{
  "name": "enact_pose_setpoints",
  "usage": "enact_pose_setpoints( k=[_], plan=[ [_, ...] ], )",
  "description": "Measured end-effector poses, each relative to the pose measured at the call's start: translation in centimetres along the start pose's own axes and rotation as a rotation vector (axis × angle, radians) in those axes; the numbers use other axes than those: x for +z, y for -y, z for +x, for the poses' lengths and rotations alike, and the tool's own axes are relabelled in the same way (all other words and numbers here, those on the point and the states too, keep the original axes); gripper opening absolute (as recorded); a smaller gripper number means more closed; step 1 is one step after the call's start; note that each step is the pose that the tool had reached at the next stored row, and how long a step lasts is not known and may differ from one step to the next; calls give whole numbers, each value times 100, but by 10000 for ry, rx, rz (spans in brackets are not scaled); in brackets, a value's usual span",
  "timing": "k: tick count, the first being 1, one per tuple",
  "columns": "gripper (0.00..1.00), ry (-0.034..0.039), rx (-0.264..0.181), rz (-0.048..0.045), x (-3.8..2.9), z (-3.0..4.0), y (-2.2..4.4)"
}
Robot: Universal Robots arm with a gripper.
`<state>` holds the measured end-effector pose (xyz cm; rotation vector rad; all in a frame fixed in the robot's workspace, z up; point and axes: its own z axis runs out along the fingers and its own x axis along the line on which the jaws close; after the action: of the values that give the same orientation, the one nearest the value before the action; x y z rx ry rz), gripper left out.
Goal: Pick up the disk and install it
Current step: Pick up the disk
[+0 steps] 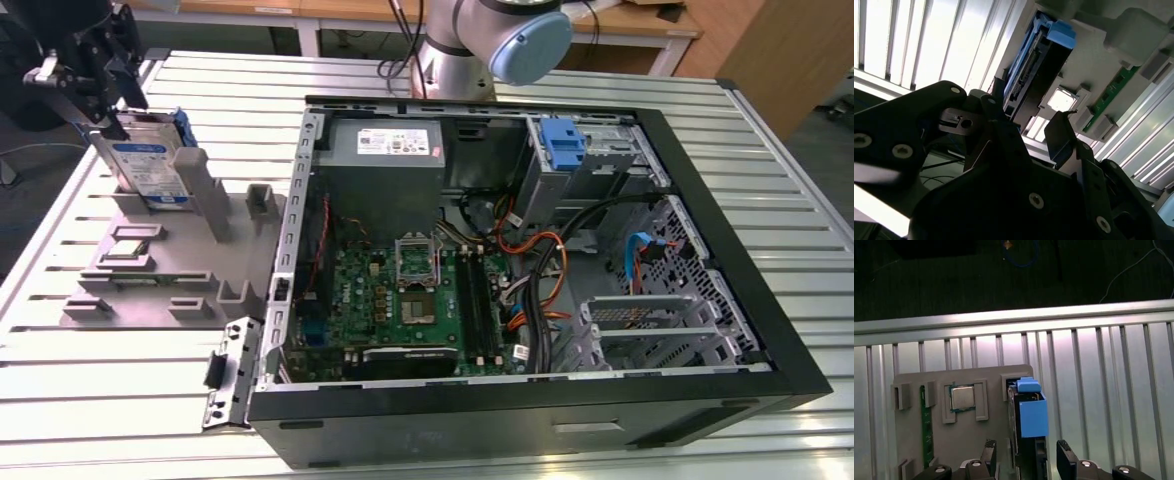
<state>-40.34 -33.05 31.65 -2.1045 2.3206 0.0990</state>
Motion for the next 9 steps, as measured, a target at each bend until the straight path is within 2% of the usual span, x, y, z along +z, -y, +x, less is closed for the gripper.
enact_pose_setpoints(
  k=[9],
  plan=[
    [59,0,-8,0,5,-9,0]
  ],
)
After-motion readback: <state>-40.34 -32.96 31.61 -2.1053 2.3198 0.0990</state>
